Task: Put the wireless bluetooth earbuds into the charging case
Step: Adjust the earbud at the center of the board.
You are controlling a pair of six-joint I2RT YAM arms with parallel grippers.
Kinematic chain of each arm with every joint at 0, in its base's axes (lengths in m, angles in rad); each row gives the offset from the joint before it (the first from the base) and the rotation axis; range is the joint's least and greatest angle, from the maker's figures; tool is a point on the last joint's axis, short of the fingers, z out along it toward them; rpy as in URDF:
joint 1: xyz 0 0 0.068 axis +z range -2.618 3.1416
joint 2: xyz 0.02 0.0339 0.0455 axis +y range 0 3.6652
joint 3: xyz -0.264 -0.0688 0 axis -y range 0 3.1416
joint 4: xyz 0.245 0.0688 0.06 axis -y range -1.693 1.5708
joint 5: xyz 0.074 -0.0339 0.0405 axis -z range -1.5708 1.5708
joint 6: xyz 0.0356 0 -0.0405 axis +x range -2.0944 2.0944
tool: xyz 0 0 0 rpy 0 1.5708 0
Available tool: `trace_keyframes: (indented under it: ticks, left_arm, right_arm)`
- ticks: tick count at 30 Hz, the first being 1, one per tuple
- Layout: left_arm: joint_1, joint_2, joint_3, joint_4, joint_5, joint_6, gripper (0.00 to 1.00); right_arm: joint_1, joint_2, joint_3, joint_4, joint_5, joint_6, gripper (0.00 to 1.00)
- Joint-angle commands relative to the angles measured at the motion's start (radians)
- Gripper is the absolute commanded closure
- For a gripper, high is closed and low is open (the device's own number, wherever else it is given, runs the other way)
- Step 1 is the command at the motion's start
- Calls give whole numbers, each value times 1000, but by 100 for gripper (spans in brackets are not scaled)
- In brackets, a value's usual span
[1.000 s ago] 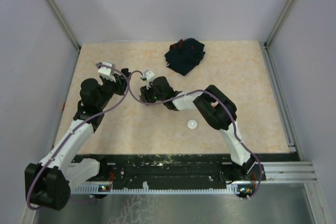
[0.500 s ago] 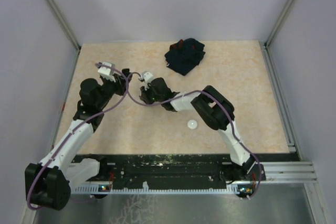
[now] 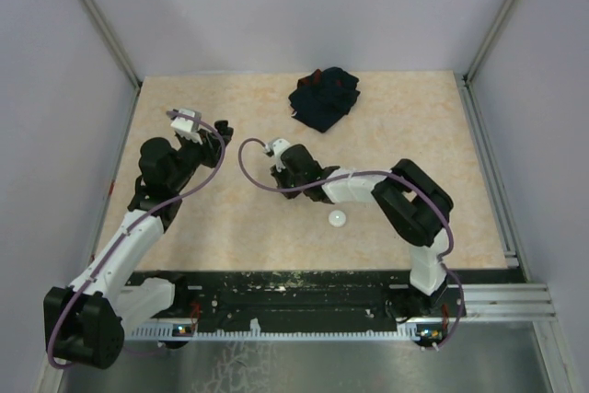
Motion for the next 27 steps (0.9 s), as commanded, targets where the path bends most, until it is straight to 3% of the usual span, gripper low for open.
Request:
trace_keyframes:
  ticks: [1,8,17,27]
  left_arm:
    - [8,-7,20,45,17,-18,100]
    - [8,-11,16,51,25,-24,100]
    - [8,-16,17,51,30,-27,100]
    - [8,-19,15,53,31,-28,100]
  right_arm:
    - [5,-132,-49,-205,115,28,84]
    - [-4,-224,-138,-336,234,153,79]
    - [-5,-255,-132,-362,191,190,65]
    - [-4,-218,-100,-386,97,178,65]
